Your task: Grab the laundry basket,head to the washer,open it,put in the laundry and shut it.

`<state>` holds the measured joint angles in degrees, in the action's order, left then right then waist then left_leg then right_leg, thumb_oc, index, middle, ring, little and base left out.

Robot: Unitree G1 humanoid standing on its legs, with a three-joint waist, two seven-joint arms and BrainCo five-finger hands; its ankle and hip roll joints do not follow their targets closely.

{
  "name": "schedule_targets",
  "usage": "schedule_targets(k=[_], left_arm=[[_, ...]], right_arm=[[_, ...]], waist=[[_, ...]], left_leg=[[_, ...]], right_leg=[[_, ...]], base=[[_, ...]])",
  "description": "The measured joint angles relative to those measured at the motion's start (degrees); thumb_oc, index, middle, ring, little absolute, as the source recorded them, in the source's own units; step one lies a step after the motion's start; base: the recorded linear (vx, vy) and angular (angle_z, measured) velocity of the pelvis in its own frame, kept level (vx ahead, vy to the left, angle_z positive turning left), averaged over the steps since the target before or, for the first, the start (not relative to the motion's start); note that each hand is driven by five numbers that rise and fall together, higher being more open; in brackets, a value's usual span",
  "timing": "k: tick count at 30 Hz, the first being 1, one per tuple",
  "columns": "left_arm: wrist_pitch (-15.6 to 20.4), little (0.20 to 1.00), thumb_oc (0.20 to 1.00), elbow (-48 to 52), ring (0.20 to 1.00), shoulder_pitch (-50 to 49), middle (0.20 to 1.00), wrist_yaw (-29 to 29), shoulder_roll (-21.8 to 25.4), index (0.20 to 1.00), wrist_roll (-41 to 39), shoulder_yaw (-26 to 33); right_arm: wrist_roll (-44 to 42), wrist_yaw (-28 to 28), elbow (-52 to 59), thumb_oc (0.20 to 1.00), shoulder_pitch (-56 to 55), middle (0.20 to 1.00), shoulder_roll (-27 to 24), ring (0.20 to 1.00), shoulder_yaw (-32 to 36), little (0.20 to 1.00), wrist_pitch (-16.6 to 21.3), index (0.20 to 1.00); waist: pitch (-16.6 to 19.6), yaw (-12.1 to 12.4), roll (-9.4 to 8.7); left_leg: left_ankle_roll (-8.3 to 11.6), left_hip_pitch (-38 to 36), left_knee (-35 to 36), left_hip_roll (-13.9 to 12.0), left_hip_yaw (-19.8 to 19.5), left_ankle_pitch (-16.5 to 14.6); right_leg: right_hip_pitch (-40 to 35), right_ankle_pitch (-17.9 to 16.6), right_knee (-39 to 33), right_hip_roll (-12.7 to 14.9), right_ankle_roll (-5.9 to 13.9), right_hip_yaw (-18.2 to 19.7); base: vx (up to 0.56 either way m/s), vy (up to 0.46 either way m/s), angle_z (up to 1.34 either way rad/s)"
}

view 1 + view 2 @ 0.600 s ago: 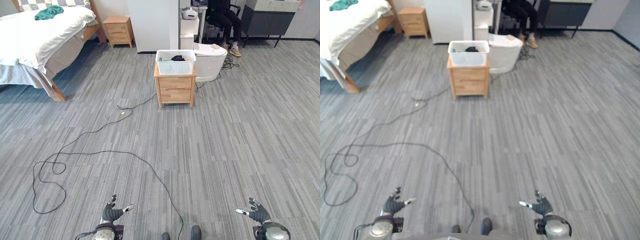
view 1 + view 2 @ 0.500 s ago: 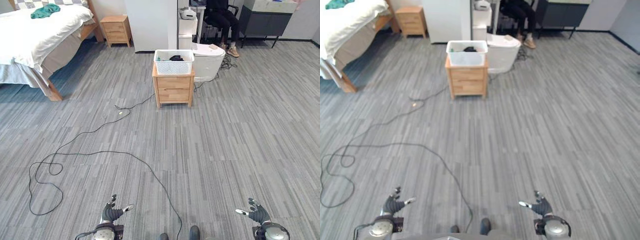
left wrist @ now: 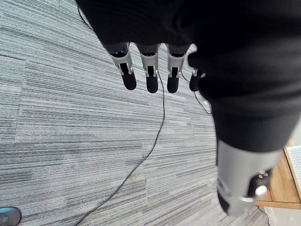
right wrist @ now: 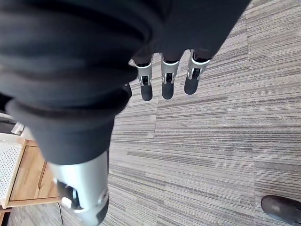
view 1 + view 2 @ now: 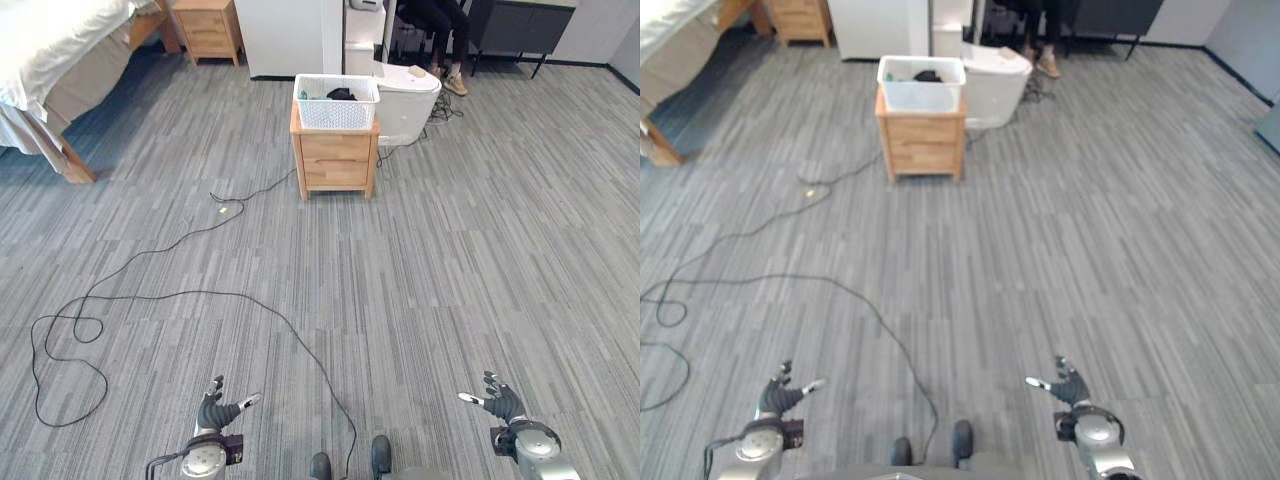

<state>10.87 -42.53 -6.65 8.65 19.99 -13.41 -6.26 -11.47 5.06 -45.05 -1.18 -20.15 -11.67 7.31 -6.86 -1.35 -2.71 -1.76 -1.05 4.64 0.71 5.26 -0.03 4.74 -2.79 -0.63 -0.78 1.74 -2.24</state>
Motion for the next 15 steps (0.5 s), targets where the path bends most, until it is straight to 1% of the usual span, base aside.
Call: schedule_targets(k=[1,2,3,4,6,7,8,9,11,12,13,14,15], left_arm=[[0.00,1.000,1.000,0.00,1.000,0.42,1.000,0.07,0.01,1.000,0.00,0.02],[0.01,1.000,1.000,-0.02,1.000,0.80,1.000,0.11,0.03,1.000,0.00,0.00],[0.00,1.000,1.000,-0.17,1.000,1.55,1.000,0.12,0.05,1.000,0.00,-0.11],[0.00,1.000,1.000,-0.15,1.000,1.97,1.000,0.10,0.11,1.000,0.01,-0.13],[0.07,1.000,1.000,-0.09,1.000,2.94,1.000,0.14,0.33,1.000,0.02,-0.07],[0.06,1.000,1.000,-0.11,1.000,3.14,1.000,0.16,0.32,1.000,0.02,-0.14],[0.08,1.000,1.000,-0.10,1.000,3.25,1.000,0.12,0.33,1.000,0.02,-0.32],[0.09,1.000,1.000,-0.18,1.000,3.24,1.000,0.12,0.33,1.000,0.02,-0.31],[0.09,1.000,1.000,-0.94,1.000,3.18,1.000,0.11,0.25,1.000,0.02,-0.29],[0.08,1.000,1.000,-1.12,1.000,3.17,1.000,0.11,0.17,1.000,0.02,-0.32],[0.02,1.000,1.000,-1.42,1.000,3.13,1.000,0.12,-0.06,1.000,0.02,-0.34],[-0.02,1.000,1.000,-1.35,1.000,3.15,1.000,0.10,-0.17,1.000,0.04,-0.67],[0.00,1.000,1.000,-1.34,1.000,2.98,1.000,0.13,-0.37,1.000,0.15,-0.78]], right_arm=[[0.00,-0.01,0.36,1.000,0.16,1.000,0.07,1.000,-0.13,1.000,0.00,1.000],[0.03,-0.03,0.69,1.000,0.58,1.000,0.08,1.000,-0.30,1.000,-0.01,1.000],[0.09,0.01,1.42,1.000,1.86,1.000,0.01,1.000,-0.66,1.000,0.01,1.000],[0.12,-0.05,1.92,1.000,1.78,1.000,0.16,1.000,-0.72,1.000,0.02,1.000],[0.18,-0.10,2.33,1.000,1.31,1.000,0.16,1.000,-2.21,1.000,0.02,1.000],[0.19,-0.14,2.48,1.000,1.32,1.000,0.18,1.000,-2.59,1.000,0.01,1.000],[0.19,-0.23,2.84,1.000,1.34,1.000,0.27,1.000,-3.05,1.000,0.00,1.000],[0.20,-0.21,3.68,1.000,1.02,1.000,0.36,1.000,-3.12,1.000,0.00,1.000],[0.22,-0.19,4.08,1.000,1.18,1.000,0.61,1.000,-3.49,1.000,0.08,1.000],[0.22,-0.19,4.07,1.000,0.99,1.000,0.70,1.000,-3.49,1.000,0.08,1.000],[0.24,-0.18,3.98,1.000,0.58,1.000,0.91,1.000,-3.54,1.000,0.00,1.000],[0.25,-0.19,3.95,1.000,0.04,1.000,1.13,1.000,-3.54,1.000,-0.01,1.000],[0.28,-0.20,3.94,1.000,-0.27,1.000,1.10,1.000,-3.45,1.000,0.00,1.000]], waist=[[-0.49,0.04,-0.12],[-1.14,0.11,-0.13],[-2.80,-0.17,0.57],[-3.22,-0.36,0.58],[-3.72,-0.49,0.46],[-4.00,-0.57,0.32],[-4.12,-0.43,0.10],[-4.55,-0.58,0.41],[-5.15,-1.70,0.32],[-5.29,-1.99,0.12],[-5.49,-2.04,-0.21],[-5.51,-2.49,-0.52],[-5.51,-2.98,-0.57]], left_leg=[[-0.17,-0.01,0.00,0.08,0.29,-0.03],[-0.77,0.02,0.02,0.15,0.34,-0.36],[-1.37,-0.08,0.22,0.09,0.35,-0.62],[-1.69,-0.14,-0.01,0.24,0.30,-0.16],[-2.37,-0.74,-0.01,1.21,-0.60,-0.91],[-2.74,-1.04,-0.02,1.30,-0.93,-1.13],[-3.47,-1.14,-0.02,1.14,-1.07,-0.96],[-3.42,-1.29,-0.04,1.14,-1.36,-1.41],[-3.29,-1.90,-0.03,1.31,-2.46,-1.98],[-3.24,-2.39,-0.03,1.47,-2.75,-2.41],[-2.83,-3.74,-0.06,1.86,-3.38,-3.77],[-2.78,-5.27,-0.25,2.21,-4.28,-5.05],[-2.41,-6.29,-0.85,2.33,-5.43,-6.64]], right_leg=[[0.46,0.23,0.89,0.08,0.14,0.12],[1.58,0.56,3.10,0.19,0.61,0.43],[4.68,1.70,9.61,0.40,2.25,0.22],[6.98,3.23,14.12,1.04,3.18,-0.31],[9.92,5.72,19.52,2.30,3.16,-0.95],[10.76,5.92,20.67,2.60,2.86,-1.71],[12.31,5.91,20.19,2.95,2.86,-3.23],[13.71,5.69,18.99,2.90,3.20,-4.10],[15.51,4.60,12.81,3.51,4.71,-5.34],[15.95,4.22,11.19,3.72,4.92,-5.46],[16.27,3.92,7.31,4.36,5.20,-6.04],[16.08,3.40,2.92,5.22,5.87,-7.79],[16.33,3.28,2.81,5.86,5.80,-8.52]], base=[[0.08,0.119,-0.13],[0.10,0.101,-0.16],[0.16,0.084,-0.08],[0.20,0.065,0.02],[0.28,0.035,0.09],[0.36,-0.011,0.08],[0.22,-0.016,0.05],[0.32,-0.031,0.10],[0.30,-0.049,0.25],[0.25,-0.048,0.30],[0.35,-0.099,0.40],[0.35,-0.117,0.48],[0.48,-0.180,0.64]])
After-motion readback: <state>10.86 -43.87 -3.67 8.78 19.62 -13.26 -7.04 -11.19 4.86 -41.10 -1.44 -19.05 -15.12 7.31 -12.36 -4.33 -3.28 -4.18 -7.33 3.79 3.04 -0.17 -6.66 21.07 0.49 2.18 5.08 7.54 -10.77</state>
